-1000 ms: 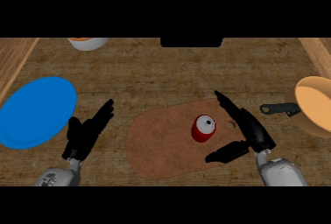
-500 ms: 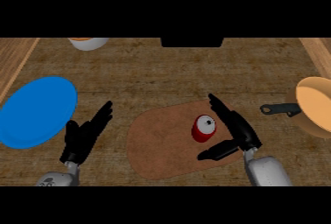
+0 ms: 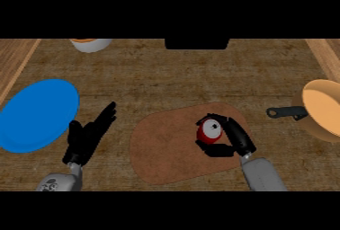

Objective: Pick the can from the cutting board and place it in the pot

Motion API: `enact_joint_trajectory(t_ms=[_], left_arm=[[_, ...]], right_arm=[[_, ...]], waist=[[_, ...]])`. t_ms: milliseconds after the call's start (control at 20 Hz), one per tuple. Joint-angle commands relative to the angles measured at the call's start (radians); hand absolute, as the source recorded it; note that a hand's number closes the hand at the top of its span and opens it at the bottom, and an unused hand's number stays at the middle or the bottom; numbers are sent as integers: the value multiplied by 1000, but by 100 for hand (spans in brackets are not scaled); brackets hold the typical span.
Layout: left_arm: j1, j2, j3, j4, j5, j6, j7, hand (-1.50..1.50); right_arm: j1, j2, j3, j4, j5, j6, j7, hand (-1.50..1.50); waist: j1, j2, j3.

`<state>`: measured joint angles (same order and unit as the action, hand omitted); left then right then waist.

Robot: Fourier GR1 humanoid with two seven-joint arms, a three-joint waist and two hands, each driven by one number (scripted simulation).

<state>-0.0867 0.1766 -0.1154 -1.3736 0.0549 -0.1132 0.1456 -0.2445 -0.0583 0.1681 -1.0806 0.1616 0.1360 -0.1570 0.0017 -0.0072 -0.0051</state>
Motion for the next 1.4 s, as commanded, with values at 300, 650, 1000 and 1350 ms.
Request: enact_joint_trajectory(t_ms=[300,650,1000,1350], left_arm=[[17,-34,2,8,-25,-9,-14,0],[86,12,65,-21,-2,-1,-23,0],[65,23,68,-26,6,-23,-22,0],[20,17,66,-33,11,-45,22,0]], right_arm=[[-28,57,-11,217,-51,-36,-230,150],[250,-164,-336,52,-170,-181,-330,150],[471,-375,-703,51,-372,-181,-449,150],[720,-368,-787,-232,-365,-253,-355,150]], waist=[[5,8,6],[-110,-10,4],[-87,-1,5],[-20,5,4]])
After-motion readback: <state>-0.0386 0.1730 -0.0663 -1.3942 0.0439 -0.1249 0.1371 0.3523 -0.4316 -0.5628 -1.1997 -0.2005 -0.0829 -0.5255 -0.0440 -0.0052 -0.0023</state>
